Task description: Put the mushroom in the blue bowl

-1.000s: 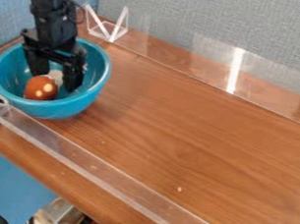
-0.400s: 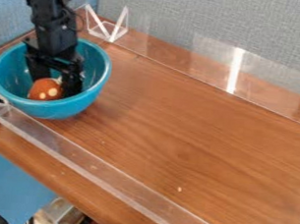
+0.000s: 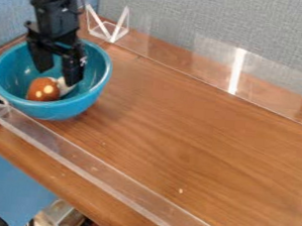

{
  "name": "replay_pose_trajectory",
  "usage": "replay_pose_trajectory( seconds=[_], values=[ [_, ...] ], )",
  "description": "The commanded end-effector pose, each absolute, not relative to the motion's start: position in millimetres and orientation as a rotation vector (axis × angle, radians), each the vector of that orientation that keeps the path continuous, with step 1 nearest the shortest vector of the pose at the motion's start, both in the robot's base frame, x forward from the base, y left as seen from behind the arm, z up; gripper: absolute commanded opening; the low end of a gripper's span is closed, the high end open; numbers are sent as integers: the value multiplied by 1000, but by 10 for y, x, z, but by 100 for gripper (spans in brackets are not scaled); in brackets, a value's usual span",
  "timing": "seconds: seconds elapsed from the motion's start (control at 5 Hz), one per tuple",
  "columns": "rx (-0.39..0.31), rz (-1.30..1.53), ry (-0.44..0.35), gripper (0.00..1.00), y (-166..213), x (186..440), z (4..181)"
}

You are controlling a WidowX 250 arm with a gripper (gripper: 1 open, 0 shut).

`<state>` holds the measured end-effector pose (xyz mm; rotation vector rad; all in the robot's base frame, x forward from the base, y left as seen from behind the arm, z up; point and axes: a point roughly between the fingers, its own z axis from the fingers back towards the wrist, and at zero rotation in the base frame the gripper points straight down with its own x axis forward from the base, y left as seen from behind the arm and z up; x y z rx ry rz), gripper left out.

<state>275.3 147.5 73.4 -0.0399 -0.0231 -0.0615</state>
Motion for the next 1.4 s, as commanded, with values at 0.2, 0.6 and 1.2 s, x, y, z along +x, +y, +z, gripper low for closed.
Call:
replay_pose_trajectory(
  seconds=[0.2,0.6,1.2],
  values=[
    [6,-47,-80,100,1514,2858,891],
    [2,14,-57,100,1492,2843,747],
    [-5,100,-57,0,1584,2892,782]
  ],
)
